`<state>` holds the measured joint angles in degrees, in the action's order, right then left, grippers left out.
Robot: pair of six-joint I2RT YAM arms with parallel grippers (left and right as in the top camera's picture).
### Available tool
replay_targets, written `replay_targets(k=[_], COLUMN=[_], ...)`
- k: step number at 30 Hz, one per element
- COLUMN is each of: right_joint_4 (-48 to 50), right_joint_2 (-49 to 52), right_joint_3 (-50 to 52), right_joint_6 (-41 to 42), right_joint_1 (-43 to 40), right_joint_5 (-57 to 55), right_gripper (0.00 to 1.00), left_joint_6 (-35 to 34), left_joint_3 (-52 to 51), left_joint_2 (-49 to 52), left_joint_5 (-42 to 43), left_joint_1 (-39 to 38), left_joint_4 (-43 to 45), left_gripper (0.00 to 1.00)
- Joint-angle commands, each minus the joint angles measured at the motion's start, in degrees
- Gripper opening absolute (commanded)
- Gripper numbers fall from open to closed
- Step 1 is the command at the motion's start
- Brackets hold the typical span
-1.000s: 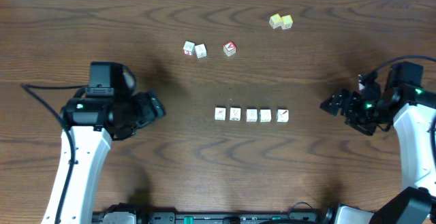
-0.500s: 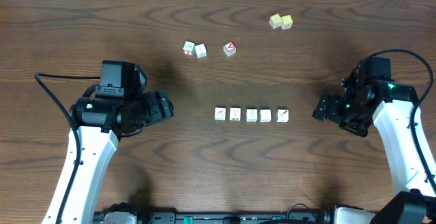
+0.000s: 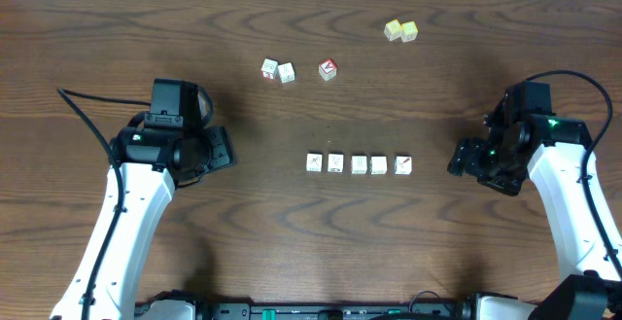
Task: Lift 5 blocks
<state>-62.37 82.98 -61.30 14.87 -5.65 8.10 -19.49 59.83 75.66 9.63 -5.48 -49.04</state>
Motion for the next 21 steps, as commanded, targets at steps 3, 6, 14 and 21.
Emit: replay_targets(k=[3, 6, 14, 21], right_joint_4=[-0.3, -0.2, 1.6, 3.8], right_joint_2=[-0.4, -0.4, -0.3, -0.3], right_joint_3=[0.1, 0.2, 0.2, 0.9], right_joint_6=[0.3, 0.2, 0.1, 0.1], right_joint_1=[0.6, 1.1, 1.4, 2.4], right_joint_5=[1.2, 1.2, 1.2, 1.2], right_gripper=[0.77, 0.78, 0.69, 0.36], left_joint_6=[1.9, 1.8, 1.7, 4.7], left_joint_3=[-0.1, -0.1, -0.1, -0.1], left_joint_2=[-0.1, -0.1, 0.1, 2.8], left_joint_5=[-2.3, -3.2, -2.9, 11.2], left_joint_1=[0.3, 1.0, 1.3, 1.1], left_joint_4=[3.2, 5.7, 8.5, 10.6], left_gripper=[0.37, 0.47, 0.56, 0.37])
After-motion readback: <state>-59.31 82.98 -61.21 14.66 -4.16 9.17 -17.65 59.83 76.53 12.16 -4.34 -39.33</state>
